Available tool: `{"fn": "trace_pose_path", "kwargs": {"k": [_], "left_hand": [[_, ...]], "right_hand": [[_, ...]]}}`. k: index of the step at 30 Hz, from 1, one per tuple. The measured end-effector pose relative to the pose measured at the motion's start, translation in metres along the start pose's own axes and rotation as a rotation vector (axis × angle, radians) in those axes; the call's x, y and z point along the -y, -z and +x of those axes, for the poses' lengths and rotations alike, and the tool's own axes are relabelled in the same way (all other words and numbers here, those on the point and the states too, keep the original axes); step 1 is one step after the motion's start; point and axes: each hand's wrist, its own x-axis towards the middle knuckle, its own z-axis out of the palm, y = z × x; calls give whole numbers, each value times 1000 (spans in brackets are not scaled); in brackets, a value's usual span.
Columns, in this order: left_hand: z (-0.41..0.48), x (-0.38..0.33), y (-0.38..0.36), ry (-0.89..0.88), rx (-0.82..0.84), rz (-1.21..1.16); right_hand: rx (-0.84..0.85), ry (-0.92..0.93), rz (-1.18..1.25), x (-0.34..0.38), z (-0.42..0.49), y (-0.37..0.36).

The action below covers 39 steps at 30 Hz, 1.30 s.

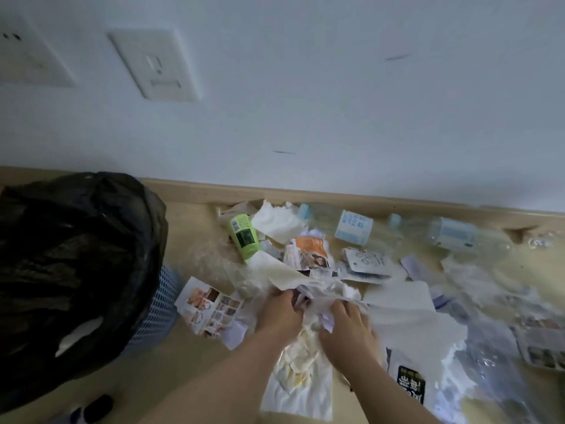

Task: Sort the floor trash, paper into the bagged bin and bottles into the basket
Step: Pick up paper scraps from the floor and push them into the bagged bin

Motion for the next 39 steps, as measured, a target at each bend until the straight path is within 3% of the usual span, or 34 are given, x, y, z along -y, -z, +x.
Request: {"fn": "trace_pose_path", "kwargs": {"k": [5, 9, 13, 18, 21, 24, 28, 30, 33, 36, 39], "left_hand": [[8, 4, -2, -23, -144, -124], [-4, 14, 0, -112, -46, -195], [-27, 25, 11, -172, -79, -334], [-50, 34, 45, -140, -332, -100], [-59, 41, 59, -89, -498, -48], [-61, 57, 71, 0, -556, -42], [-52, 81, 73, 199, -416, 46], [-49, 91, 68, 337, -352, -39], [-45, 95, 64, 492, -314, -346], [-37, 93, 65, 507, -132, -759], [-41, 87, 64, 497, -88, -895]], "right_hand": [[-25, 55, -38, 9, 22, -1], [-37, 64, -13, 1, 9, -2], [-95, 82, -17, -6, -13, 3], [-216, 96, 13, -3, -26, 17], [-213, 88, 37, 0, -34, 17], [-164, 105, 78, 4, -36, 10], [-58, 10, 526, 16, -32, 1], [-42, -14, 682, 23, -29, -4], [-6, -4, 704, 37, -26, -14], [46, -17, 678, 43, -24, -16], [209, -45, 672, 45, -26, -19]]}}
